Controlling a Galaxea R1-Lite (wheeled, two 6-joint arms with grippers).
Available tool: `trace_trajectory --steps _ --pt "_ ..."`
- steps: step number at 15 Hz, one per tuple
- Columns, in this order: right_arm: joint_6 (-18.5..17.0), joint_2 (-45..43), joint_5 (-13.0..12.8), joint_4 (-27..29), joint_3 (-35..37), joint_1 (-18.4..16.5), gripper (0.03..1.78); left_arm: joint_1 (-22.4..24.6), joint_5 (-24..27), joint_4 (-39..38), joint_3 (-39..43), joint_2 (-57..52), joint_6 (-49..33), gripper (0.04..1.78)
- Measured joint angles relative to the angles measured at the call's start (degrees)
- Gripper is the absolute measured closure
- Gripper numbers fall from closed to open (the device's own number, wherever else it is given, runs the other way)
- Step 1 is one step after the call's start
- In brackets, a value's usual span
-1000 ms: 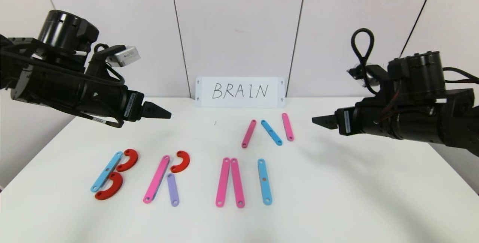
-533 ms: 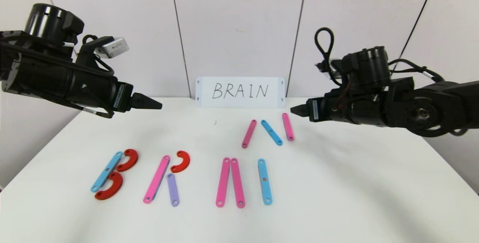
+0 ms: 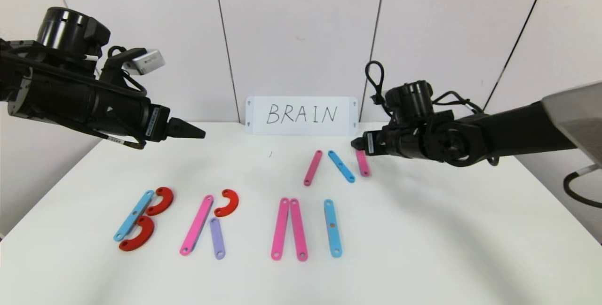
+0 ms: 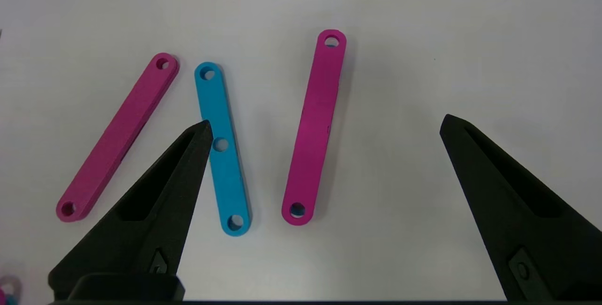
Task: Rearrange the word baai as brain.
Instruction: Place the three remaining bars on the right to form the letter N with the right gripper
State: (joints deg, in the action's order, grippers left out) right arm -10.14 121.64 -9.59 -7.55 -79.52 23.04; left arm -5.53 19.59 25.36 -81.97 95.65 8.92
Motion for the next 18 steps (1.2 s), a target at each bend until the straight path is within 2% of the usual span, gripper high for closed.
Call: trace_trajectory --steps 2,6,10,12,15,16,18 --pt "-1.40 3.06 0.00 -0.05 -2.17 -0.48 0.11 0.00 0.00 -0.02 0.05 0.13 0.09 0.08" --pt "-1.99 7.66 -0.02 -0.09 -4.46 -1.08 0.11 -0.48 0.04 0.07 0.06 0.74 0.06 0.08" --pt "-2.61 9.53 -0.11 -0.11 -4.90 -1.29 0.11 -0.94 0.00 0.13 0.17 1.16 0.09 0.08" --pt "-2.58 9.90 -0.10 -0.13 -4.92 -1.24 0.17 -0.96 0.00 0.22 0.17 1.21 0.09 0.08" --pt "-2.61 10.17 -0.11 -0.13 -4.88 -1.24 0.45 -0.99 0.00 0.24 0.17 1.23 0.06 0.08" --pt "-2.62 10.20 -0.11 -0.13 -4.88 -1.18 0.59 -0.99 -0.02 0.24 0.17 1.23 0.06 0.08" --pt "-2.62 10.34 -0.05 -0.16 -4.85 -1.11 0.96 -0.99 -0.02 0.27 0.16 1.23 0.09 0.08"
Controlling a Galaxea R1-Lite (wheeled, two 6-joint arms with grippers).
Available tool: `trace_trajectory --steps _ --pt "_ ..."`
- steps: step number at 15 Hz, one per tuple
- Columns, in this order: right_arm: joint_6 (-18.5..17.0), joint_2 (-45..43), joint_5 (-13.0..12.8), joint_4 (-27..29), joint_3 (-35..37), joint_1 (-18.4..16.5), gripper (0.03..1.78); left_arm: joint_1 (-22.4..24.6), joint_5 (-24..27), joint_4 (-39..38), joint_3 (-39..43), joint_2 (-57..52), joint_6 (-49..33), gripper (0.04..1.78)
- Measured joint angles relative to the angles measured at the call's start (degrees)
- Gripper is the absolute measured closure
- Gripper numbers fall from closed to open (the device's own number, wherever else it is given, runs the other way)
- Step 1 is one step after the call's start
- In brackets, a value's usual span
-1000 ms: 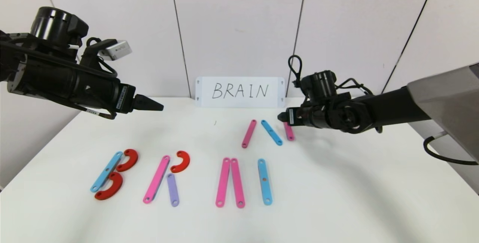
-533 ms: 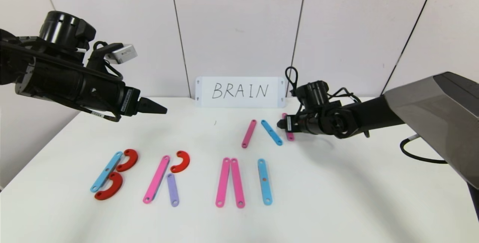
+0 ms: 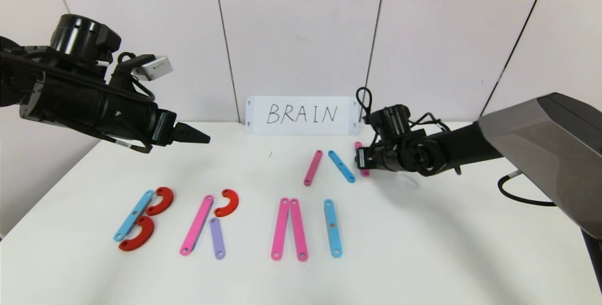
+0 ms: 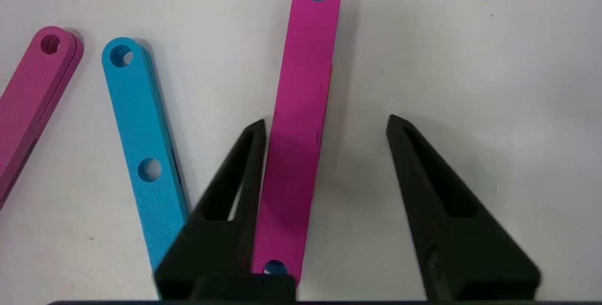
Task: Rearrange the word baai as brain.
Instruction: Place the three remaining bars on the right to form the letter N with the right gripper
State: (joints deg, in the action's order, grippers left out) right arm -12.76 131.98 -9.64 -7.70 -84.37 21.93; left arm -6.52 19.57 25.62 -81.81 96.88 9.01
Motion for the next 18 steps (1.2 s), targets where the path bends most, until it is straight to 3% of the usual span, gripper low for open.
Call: trace_trajectory --steps 3,4,10,14,18 --pt "0.01 0.27 0.02 0.00 -0.05 0.12 1.43 0.02 0.00 0.00 0.00 0.00 0.00 0.08" --pt "0.00 0.28 0.02 -0.01 -0.11 0.20 1.49 0.00 0.02 0.00 0.00 -0.02 0.00 0.08" --pt "-1.34 -1.29 -0.83 0.22 0.78 0.78 1.51 0.02 -0.02 -0.09 -0.07 -0.11 -0.04 0.08" --pt "-3.66 -6.64 -6.61 0.32 5.95 3.36 1.51 0.02 0.00 -0.16 -0.20 -0.11 -0.09 0.08" --pt "-8.09 -13.20 -12.79 0.95 14.80 8.78 1.51 0.09 -0.09 -0.27 -0.22 0.01 -0.11 0.08"
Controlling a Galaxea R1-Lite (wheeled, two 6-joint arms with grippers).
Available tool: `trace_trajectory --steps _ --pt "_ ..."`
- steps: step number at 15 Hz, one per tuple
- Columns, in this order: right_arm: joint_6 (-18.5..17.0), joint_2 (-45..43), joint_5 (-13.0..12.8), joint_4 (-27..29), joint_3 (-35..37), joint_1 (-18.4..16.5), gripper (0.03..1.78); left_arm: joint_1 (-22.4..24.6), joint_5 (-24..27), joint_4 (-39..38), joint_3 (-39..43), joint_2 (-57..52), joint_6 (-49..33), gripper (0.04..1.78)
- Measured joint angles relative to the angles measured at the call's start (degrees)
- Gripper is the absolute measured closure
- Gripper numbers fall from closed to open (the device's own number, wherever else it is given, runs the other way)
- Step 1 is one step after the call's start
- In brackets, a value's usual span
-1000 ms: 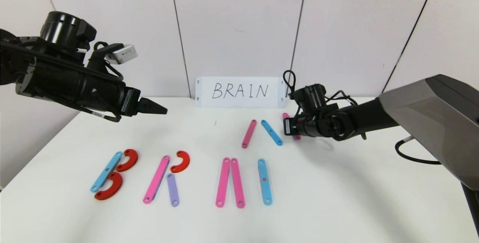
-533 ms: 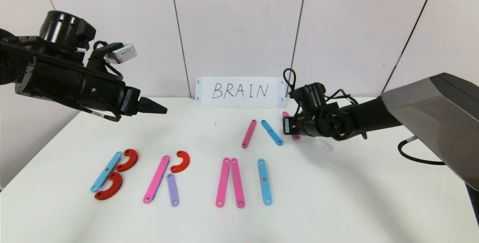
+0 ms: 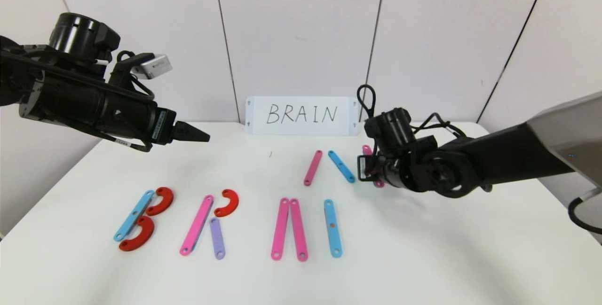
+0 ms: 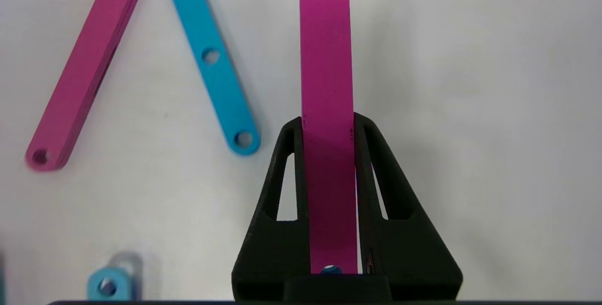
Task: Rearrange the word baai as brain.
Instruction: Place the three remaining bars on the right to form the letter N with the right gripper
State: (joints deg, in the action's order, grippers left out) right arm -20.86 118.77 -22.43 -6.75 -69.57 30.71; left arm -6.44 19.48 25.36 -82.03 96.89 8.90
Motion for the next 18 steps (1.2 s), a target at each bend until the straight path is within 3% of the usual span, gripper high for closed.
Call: trace_trajectory --steps 7,18 --pt "-9.64 -4.46 -3.30 -0.10 10.42 8.27 1.51 0.02 -0.06 -0.11 -0.05 0.51 -0.06 0.08" --pt "-11.86 -4.41 -3.06 0.17 13.59 9.40 1.51 0.00 -0.16 -0.13 -0.16 0.93 0.00 0.08"
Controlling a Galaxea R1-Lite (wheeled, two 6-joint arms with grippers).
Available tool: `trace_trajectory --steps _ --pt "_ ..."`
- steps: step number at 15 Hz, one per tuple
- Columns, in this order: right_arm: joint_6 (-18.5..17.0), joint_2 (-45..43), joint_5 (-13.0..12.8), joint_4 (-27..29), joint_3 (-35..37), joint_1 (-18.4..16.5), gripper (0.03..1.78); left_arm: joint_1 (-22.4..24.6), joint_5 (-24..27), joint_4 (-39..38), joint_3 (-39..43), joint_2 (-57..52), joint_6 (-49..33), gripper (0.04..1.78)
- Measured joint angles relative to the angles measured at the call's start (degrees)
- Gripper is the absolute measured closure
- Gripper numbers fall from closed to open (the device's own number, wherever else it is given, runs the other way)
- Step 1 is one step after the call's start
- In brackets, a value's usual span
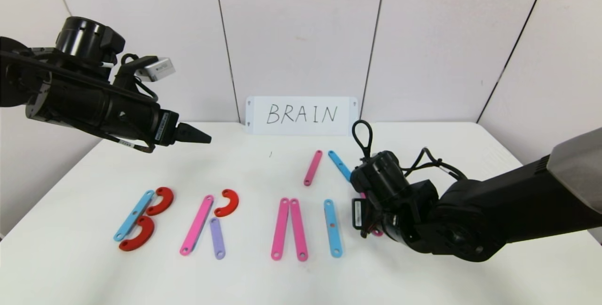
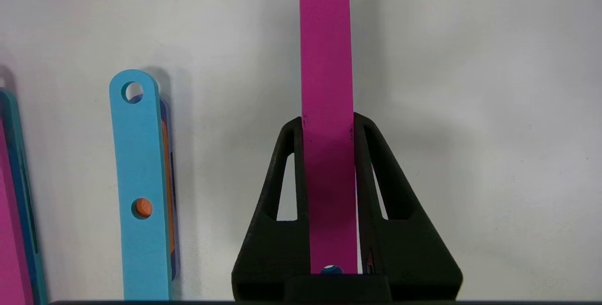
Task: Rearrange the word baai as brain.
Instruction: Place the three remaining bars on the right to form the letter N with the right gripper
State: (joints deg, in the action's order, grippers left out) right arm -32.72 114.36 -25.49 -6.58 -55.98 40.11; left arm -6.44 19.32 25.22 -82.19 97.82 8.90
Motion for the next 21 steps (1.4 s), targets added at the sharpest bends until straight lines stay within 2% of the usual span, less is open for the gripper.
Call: trace_trajectory --steps 7,10,12,17,19,21 --pt "-0.74 0.48 0.24 0.06 0.57 0.68 1.51 0.00 -0.01 -0.06 -0.06 0.09 -0.09 0.08" --pt "-0.74 0.69 0.33 0.09 0.67 0.82 1.42 0.02 -0.01 -0.09 -0.09 0.22 -0.09 0.08" --pt "-0.77 0.74 0.33 0.09 0.67 0.82 1.26 0.02 -0.01 -0.12 -0.11 0.33 -0.09 0.08" --pt "-0.85 0.74 0.33 0.06 0.74 0.82 0.45 0.00 -0.01 -0.06 -0.22 0.41 -0.09 0.08" --pt "-0.82 0.63 0.33 0.02 0.72 0.82 0.23 0.02 0.00 -0.06 -0.24 0.41 -0.06 0.08" --pt "-0.44 0.52 0.33 -0.13 0.52 0.71 0.10 0.02 0.07 -0.06 -0.33 0.41 -0.15 0.08"
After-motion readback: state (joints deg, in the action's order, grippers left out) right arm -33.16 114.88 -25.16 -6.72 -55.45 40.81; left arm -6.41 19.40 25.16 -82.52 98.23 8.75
